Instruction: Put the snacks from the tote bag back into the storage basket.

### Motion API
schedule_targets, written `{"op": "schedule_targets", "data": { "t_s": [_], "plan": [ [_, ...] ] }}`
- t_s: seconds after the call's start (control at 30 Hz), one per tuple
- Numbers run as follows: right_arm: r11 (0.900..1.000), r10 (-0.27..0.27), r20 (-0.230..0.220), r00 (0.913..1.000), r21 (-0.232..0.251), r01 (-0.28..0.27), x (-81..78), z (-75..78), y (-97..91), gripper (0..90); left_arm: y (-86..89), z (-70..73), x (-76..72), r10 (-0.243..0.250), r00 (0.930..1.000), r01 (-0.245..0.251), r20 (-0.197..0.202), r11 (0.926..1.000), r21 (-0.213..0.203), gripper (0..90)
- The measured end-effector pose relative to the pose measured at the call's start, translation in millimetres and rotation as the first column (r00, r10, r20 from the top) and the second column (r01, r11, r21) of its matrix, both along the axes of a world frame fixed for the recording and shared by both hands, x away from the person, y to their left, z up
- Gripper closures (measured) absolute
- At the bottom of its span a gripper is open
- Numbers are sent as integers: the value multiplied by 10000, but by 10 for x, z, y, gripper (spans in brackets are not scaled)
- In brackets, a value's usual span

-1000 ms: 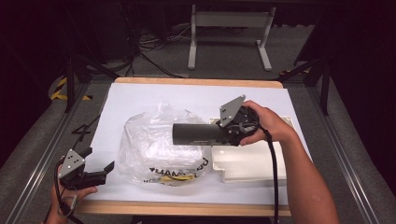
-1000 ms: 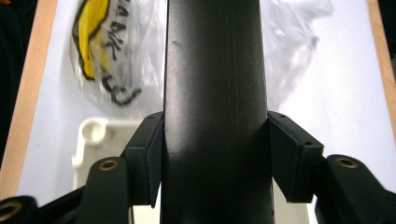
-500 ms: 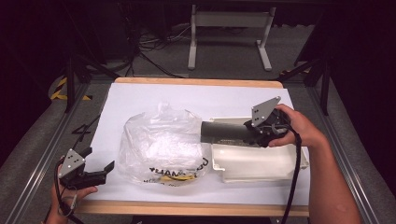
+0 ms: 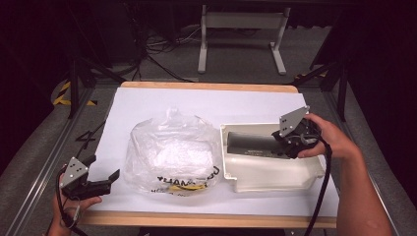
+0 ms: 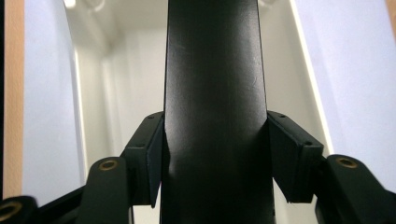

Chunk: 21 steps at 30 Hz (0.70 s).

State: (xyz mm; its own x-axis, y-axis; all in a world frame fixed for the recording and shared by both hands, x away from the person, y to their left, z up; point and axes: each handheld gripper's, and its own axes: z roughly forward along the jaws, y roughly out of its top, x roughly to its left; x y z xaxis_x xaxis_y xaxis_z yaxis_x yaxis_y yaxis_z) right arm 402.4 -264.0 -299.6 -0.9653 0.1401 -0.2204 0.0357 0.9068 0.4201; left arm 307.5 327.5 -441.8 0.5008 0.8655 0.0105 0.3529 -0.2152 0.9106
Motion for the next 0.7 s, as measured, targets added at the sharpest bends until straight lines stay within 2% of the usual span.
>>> {"op": "schedule_targets", "data": {
  "t_s": [0.13, 0.2, 0.33, 0.7],
  "plan": [
    [9999, -115, -242, 9996, -26, 114, 46, -87, -33, 428, -1, -1, 3, 11, 10000, -11, -17, 10000, -22, 43],
    [9997, -217, -220, 9995, -98, 215, 76, -137, -34, 428, -4, 0, 6, 4, 10000, -4, -27, 10000, -65, 43],
    [9988, -320, -385, 9987, -393, 305, 120, -226, -22, 428, -8, -5, 9, 28, 10000, -28, -62, 10000, -5, 43],
    [9921, -65, -737, 9973, -1250, -28, 156, -417, 20, 427, -3, -15, 16, 25, 9999, -25, -120, 10000, -10, 43]
  ]
}}
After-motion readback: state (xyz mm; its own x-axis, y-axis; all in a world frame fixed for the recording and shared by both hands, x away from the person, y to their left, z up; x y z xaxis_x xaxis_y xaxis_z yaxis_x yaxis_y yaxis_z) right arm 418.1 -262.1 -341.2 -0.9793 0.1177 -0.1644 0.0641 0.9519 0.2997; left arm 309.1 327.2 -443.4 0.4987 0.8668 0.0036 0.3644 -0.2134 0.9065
